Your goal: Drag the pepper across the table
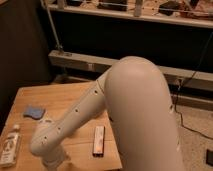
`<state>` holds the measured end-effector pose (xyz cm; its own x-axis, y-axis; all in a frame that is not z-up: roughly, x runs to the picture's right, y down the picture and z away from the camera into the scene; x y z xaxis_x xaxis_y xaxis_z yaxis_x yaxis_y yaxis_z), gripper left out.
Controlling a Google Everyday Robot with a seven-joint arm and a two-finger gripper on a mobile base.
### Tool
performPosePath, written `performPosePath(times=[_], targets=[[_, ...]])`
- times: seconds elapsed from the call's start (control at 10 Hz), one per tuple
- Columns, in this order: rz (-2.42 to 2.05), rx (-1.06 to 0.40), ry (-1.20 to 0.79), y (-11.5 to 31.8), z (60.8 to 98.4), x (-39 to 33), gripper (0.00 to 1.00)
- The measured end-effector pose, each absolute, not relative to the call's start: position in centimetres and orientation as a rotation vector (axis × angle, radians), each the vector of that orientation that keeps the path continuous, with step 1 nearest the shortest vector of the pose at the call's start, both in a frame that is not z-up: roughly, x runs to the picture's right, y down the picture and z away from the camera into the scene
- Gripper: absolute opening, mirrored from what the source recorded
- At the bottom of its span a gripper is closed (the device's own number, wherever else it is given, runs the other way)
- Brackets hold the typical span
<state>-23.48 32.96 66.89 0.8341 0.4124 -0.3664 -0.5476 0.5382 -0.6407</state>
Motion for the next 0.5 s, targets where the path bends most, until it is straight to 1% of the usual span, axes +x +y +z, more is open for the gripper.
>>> performPosePath(times=[0.2,0.5], targets=[[0.593,-0.786,0.139,30.95,68.11,-25.06,0.66],[0.597,-0.783,0.135,30.75,68.25,-25.22,0.66]])
